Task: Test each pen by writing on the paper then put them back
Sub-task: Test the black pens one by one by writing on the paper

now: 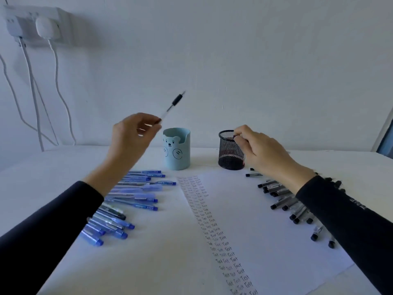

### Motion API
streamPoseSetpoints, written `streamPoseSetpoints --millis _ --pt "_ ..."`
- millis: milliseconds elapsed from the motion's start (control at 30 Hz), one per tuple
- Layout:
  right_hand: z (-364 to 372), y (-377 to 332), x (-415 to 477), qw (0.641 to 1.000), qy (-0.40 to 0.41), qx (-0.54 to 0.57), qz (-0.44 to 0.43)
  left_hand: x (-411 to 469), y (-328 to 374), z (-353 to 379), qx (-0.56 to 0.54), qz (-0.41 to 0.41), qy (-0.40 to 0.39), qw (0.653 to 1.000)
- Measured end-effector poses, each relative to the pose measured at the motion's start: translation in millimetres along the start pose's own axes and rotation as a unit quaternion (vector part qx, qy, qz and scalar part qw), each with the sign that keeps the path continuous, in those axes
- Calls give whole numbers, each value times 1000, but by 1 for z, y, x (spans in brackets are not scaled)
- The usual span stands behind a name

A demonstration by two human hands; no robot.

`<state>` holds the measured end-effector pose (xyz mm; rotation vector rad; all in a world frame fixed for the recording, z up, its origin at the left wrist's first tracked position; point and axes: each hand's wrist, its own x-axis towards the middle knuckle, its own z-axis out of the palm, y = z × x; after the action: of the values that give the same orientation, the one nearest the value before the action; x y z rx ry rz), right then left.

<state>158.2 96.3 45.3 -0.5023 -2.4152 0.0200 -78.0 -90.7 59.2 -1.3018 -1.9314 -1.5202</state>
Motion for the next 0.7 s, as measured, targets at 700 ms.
streamPoseSetpoints --millis 700 --pt "20 -44 -3 876 -159 399 222 7 -116 6 340 -132 -192 911"
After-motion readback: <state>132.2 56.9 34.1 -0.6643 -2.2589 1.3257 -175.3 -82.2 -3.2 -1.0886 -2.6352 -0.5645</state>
